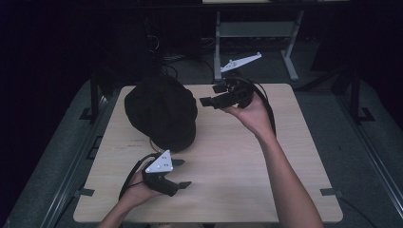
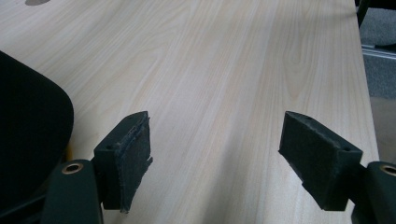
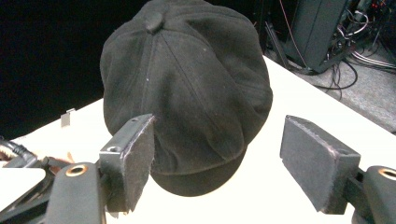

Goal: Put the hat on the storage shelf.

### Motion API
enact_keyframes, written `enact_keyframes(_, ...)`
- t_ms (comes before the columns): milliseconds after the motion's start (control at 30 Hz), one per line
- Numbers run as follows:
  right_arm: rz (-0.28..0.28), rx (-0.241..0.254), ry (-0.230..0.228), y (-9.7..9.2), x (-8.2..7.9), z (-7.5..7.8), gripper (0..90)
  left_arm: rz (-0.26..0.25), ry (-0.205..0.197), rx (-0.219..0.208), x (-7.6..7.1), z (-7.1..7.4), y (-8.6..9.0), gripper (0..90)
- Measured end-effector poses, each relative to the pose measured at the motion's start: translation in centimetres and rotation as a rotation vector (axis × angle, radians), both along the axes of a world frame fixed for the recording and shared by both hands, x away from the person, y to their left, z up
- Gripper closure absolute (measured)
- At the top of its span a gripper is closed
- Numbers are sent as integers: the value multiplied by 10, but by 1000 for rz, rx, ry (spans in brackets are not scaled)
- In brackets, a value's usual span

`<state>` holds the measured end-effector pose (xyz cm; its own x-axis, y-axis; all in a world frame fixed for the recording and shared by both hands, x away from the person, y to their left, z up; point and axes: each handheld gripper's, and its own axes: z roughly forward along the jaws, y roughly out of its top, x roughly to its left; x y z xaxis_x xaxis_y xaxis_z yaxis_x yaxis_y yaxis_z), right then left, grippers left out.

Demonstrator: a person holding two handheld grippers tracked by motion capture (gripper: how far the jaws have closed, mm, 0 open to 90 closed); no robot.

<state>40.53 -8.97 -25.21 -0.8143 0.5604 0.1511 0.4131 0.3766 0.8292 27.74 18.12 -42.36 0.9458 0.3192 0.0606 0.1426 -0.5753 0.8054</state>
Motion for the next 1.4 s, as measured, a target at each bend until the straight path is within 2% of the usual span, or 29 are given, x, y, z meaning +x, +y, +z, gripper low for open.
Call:
enact_keyframes(367,-20,-3,11,-19,-10,-6,250,13,11,-7,1,-1,2,239)
enact_keyframes(667,-25,-1,34,-30,-20,-23,242,26,12,-9,0,0,3,238)
enact_keyframes(800,-34,-6,49,-34,-25,-28,232,26,-1,-10,0,0,3,237)
enact_keyframes(1033,-33,-11,48,-41,-31,-37,232,36,8,-8,1,-2,5,238)
enact_keyframes(1233,-43,-8,74,-48,-36,-48,232,43,9,-19,1,0,7,238)
enact_keyframes(1400,-54,-15,83,-58,-40,-59,229,42,16,-11,1,-2,7,238)
